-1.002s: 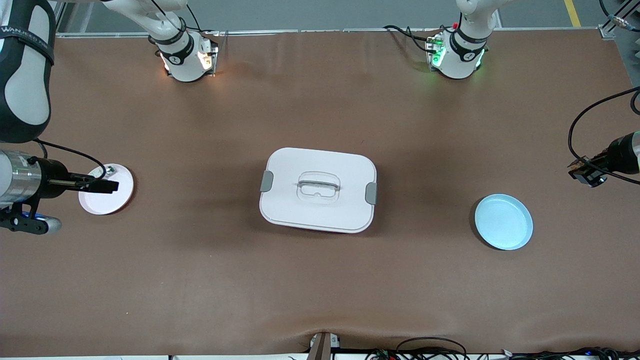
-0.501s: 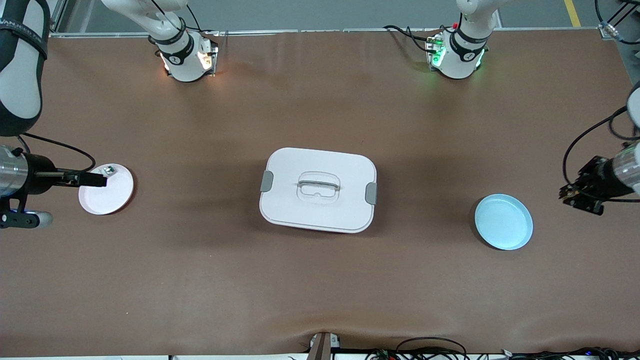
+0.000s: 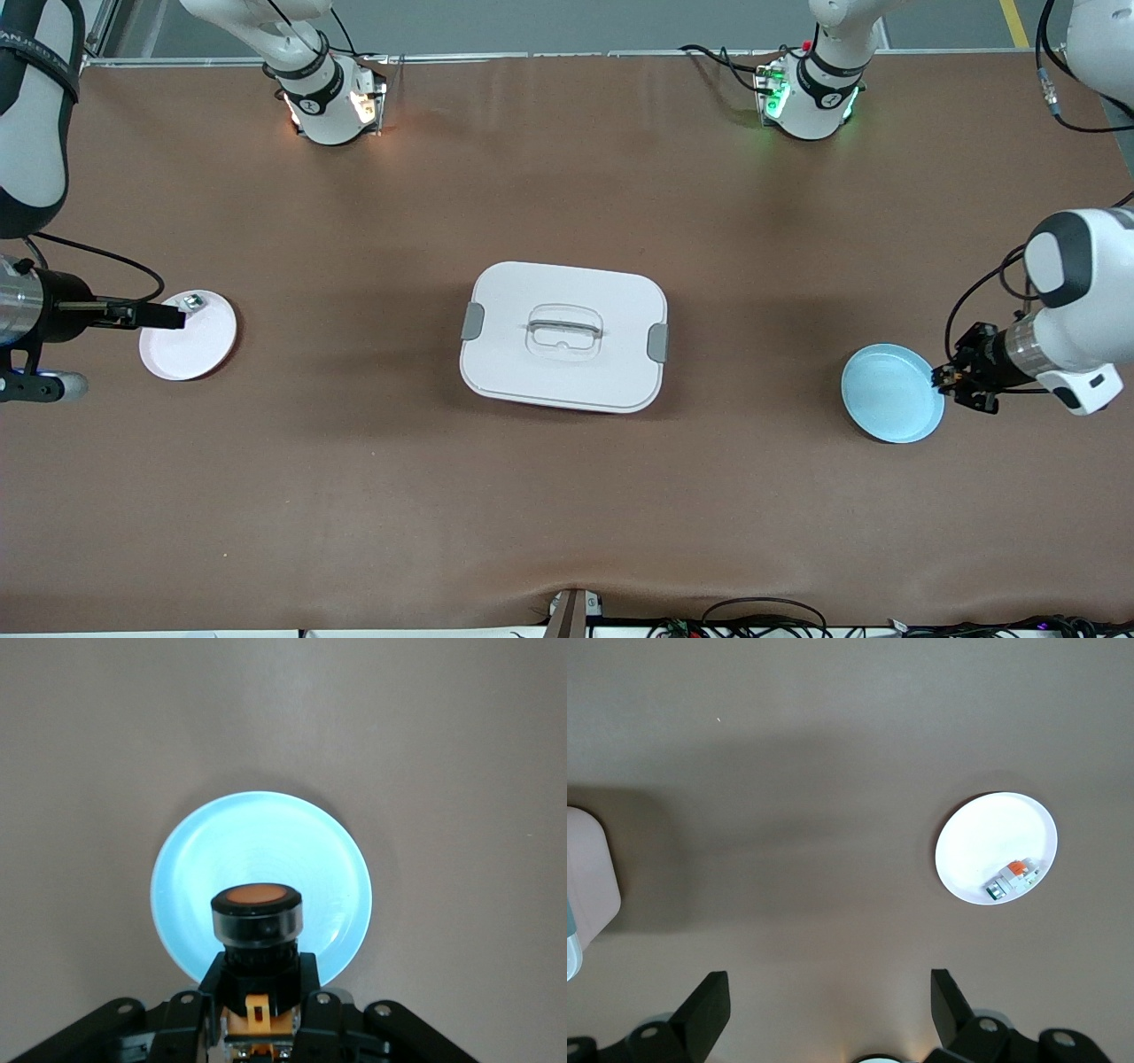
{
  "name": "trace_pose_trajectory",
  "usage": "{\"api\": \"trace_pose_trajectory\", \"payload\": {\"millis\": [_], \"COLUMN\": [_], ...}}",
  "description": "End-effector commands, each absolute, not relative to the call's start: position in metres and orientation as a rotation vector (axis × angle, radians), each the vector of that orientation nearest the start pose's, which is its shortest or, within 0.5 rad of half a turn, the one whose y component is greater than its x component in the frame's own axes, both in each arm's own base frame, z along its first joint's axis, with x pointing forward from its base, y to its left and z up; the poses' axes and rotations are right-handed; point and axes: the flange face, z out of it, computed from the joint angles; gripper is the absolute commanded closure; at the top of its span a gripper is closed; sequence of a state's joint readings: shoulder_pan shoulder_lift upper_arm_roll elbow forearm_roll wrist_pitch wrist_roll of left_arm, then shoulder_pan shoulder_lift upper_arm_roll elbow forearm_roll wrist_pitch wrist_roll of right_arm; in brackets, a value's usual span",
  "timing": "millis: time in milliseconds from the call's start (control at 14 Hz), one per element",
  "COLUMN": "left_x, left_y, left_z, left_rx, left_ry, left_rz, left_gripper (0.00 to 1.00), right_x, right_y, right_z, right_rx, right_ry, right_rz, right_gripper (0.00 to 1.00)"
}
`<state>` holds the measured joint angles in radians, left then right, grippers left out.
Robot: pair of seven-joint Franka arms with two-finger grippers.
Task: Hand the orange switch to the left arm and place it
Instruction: 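Move the held switch with the left gripper over the blue plate, then lower the switch onto the blue plate and open the left gripper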
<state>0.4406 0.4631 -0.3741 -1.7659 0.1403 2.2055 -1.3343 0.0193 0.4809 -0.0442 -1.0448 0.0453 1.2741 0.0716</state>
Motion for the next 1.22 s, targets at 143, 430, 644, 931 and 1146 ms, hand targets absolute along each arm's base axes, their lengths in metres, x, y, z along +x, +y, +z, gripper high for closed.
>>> {"api": "trace_pose_trajectory", "payload": {"millis": [143, 430, 644, 931, 1146], "left_x": [0.657, 0.656, 0.651, 0.652, 0.649], "left_y": [0.063, 0.059, 0.052, 0.05, 0.049], "left_z": [0.274, 0.24, 0.222, 0.211, 0.199], "left_rx": [-2.464, -2.447, -2.4, -2.392, -2.389], "left_ry": [-2.081, -2.102, -2.065, -2.075, -2.076], "left_rz": [0.004, 0.043, -0.007, -0.014, 0.012], "left_gripper": [1.0, 1.0, 1.0, 1.0, 1.0], "right_x": [0.652, 0.653, 0.653, 0.654, 0.658], "right_y": [-0.011, -0.01, -0.017, -0.021, -0.019], "right_z": [0.553, 0.553, 0.554, 0.553, 0.553], "right_rx": [-3.103, -3.1, -3.101, -3.106, -3.112], "right_ry": [0.125, 0.126, 0.096, 0.117, 0.124], "right_rz": [0.4, 0.395, 0.387, 0.386, 0.353], "right_gripper": [0.0, 0.0, 0.0, 0.0, 0.0]}}
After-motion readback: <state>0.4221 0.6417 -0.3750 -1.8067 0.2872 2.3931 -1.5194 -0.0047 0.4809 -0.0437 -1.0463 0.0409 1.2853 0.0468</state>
